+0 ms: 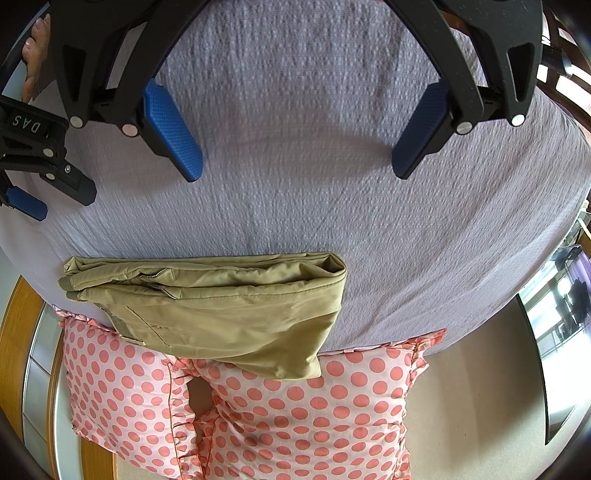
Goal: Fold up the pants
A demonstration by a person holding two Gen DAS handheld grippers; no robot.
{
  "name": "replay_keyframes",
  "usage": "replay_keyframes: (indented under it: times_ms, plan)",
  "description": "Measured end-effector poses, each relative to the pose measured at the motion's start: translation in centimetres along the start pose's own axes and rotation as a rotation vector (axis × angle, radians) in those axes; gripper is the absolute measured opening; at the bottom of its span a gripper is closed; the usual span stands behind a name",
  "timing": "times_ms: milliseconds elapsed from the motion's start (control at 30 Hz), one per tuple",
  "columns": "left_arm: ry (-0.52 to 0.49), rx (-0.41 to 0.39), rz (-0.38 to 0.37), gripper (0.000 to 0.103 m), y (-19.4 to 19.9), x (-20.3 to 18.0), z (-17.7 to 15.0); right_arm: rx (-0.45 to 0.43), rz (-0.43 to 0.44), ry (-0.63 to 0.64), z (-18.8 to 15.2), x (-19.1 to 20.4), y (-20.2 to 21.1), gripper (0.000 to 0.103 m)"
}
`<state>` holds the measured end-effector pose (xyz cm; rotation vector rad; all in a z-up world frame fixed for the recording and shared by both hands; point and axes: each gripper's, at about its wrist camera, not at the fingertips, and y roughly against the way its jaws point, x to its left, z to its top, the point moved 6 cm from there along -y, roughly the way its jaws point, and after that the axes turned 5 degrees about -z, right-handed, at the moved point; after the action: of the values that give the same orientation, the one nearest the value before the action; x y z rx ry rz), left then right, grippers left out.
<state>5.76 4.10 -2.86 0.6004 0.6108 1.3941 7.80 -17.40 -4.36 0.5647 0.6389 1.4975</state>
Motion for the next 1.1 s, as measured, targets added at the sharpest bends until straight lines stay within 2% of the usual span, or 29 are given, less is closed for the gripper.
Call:
replay_keyframes:
  times_ms: [567, 833, 1100]
  plan:
    - [-0.001, 0.005, 0.0, 0.101, -0.02, -0.07, 0.04, 0.0, 0.0, 0.001, 0.02, 0.01, 0.02, 0.102]
    - [-0.007, 0.055, -0.017, 0.101, 0.0, -0.16, 0.41, -0.001, 0.001, 0.0, 0.05, 0.0, 0.02, 0.102]
    - [-0.01, 0.067, -0.025, 0.101, -0.18, -0.38, 0.5, 0.0, 0.0, 0.0, 0.05, 0.04, -0.03, 0.102]
